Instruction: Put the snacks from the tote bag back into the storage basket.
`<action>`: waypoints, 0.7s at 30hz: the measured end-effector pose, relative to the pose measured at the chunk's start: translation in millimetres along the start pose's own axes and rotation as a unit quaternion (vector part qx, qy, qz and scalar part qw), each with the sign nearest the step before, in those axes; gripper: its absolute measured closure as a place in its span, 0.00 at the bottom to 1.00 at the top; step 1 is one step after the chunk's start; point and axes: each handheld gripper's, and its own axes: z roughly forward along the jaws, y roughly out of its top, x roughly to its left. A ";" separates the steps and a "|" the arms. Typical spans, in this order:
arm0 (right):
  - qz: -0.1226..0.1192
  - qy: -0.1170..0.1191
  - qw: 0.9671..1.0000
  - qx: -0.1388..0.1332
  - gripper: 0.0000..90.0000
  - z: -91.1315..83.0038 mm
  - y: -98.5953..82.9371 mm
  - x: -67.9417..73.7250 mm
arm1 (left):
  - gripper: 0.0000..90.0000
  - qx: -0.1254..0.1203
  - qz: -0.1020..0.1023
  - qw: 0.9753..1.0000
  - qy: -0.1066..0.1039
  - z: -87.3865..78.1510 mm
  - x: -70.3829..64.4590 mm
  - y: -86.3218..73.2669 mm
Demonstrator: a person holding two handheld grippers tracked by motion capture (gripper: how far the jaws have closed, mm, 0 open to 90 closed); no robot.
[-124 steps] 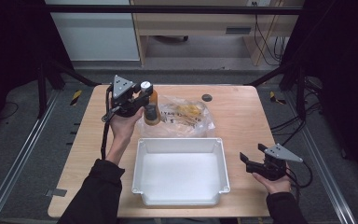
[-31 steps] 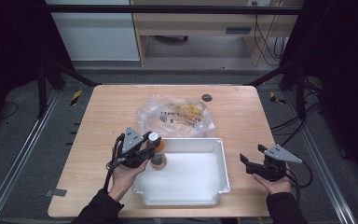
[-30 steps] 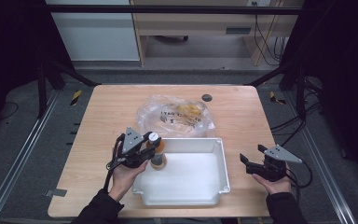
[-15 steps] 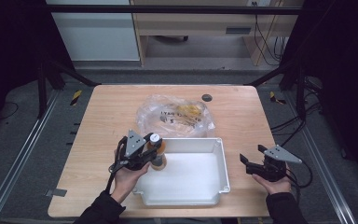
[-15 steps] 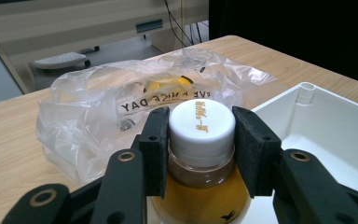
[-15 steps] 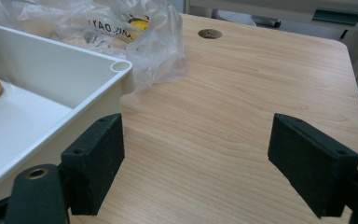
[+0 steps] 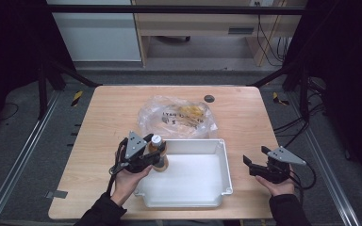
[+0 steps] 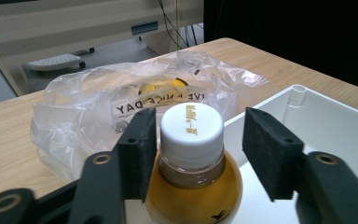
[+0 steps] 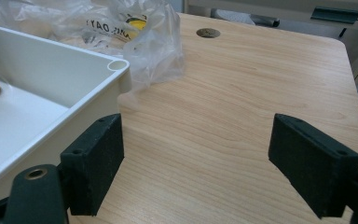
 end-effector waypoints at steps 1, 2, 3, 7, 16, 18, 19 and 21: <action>0.000 0.000 1.000 0.000 0.20 -0.2 0.0 -0.1 | 0.45 -0.002 0.001 1.000 0.000 -1.7 0.7 0.2; 0.001 0.000 1.000 -0.001 0.20 -0.3 0.0 -0.1 | 0.43 -0.002 0.002 1.000 -0.001 -3.0 1.6 0.3; 0.001 0.000 1.000 -0.001 0.20 -0.4 -0.1 -0.2 | 0.41 0.001 0.004 1.000 -0.003 -4.3 2.8 0.3; 0.002 0.000 1.000 0.000 0.20 -0.4 -0.4 -0.6 | 0.35 0.005 0.001 1.000 -0.011 -9.4 7.0 -2.4; 0.002 -0.001 1.000 0.001 0.20 -0.6 -0.6 -0.9 | 0.28 -0.003 0.002 1.000 -0.015 -27.5 16.6 -6.6; 0.004 -0.002 1.000 0.001 0.20 -0.8 -0.7 -1.0 | 0.27 -0.001 0.000 1.000 -0.014 -30.2 19.8 -9.4; 0.004 -0.002 1.000 0.001 0.19 -0.9 -0.7 -1.0 | 0.27 0.002 0.001 1.000 -0.014 -31.3 21.9 -11.0; 0.005 -0.002 1.000 0.001 0.19 -1.3 -0.6 -1.0 | 0.27 0.005 -0.002 1.000 -0.011 -33.3 25.7 -14.1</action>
